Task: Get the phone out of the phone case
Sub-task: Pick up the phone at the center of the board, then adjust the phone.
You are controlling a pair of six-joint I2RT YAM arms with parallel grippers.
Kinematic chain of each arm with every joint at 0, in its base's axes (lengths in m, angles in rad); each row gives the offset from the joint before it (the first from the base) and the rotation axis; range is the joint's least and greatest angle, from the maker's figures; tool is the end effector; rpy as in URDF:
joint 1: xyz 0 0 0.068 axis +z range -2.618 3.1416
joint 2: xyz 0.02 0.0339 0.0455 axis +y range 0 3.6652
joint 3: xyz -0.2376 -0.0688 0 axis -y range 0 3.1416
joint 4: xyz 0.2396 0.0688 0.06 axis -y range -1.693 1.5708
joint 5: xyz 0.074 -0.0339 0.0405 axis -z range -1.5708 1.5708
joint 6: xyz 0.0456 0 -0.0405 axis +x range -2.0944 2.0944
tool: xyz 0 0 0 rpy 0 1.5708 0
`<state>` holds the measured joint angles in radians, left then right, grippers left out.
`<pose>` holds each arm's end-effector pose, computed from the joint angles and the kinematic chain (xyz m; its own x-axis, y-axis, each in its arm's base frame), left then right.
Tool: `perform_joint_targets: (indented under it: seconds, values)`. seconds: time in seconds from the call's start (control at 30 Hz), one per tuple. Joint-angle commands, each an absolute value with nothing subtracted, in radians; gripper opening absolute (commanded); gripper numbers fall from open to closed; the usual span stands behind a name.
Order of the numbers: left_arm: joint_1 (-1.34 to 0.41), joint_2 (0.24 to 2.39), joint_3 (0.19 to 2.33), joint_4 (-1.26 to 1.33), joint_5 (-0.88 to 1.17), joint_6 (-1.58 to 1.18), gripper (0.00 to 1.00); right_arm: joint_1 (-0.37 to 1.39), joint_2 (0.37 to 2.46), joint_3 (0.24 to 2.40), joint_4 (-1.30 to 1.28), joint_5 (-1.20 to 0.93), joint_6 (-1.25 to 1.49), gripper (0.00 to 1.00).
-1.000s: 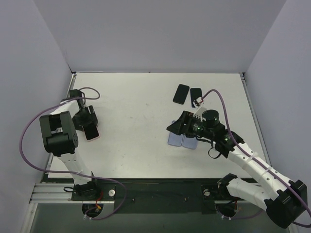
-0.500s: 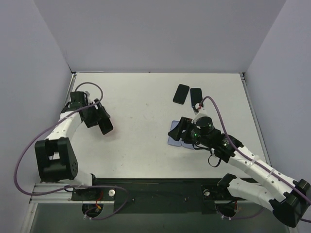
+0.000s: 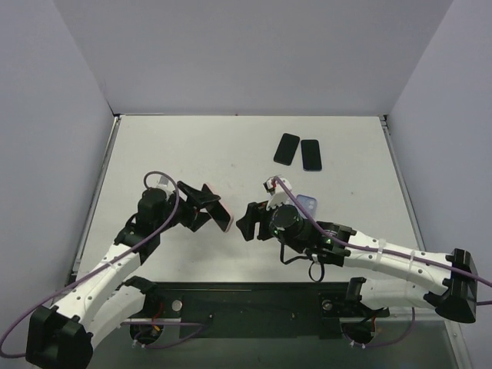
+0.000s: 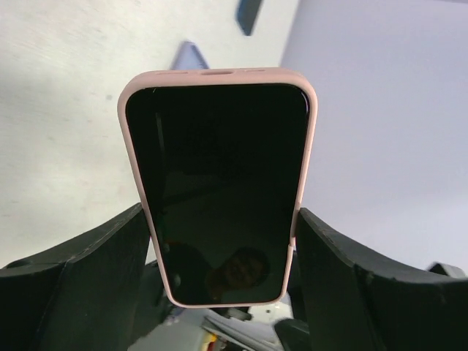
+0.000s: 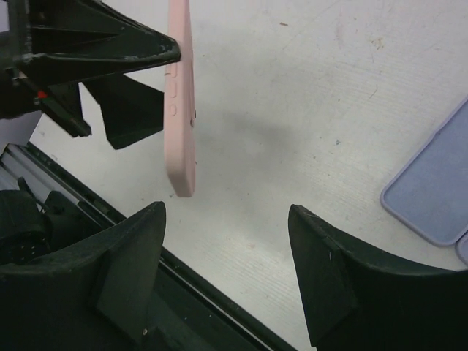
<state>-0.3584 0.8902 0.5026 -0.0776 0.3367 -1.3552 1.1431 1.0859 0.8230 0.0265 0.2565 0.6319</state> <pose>0.2004 -0.0911 0.2106 -0.6834 -0.7286 -0.0464 -0.2804 0.3206 -0.9047 0.1229 0.2418 0.2917 -0.5378 0.1976 -0.8196 -0.5703 0.6307 0.5263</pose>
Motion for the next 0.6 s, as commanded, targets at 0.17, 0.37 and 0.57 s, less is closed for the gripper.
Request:
perform_joint_targets:
  seconds: [0.17,0.37,0.57]
  values:
    - [-0.543,0.793,0.534,0.069,0.115,-1.673,0.00,1.167,1.130,0.835,0.173,0.371,0.563,0.58]
    - [-0.587,0.796,0.532,0.063,0.058,-1.718,0.00,1.186,1.137,0.825,0.222,0.387,0.555,0.56]
    - [-0.609,0.784,0.522,0.074,0.052,-1.773,0.00,1.186,1.183,0.851,0.207,0.393,0.561,0.55]
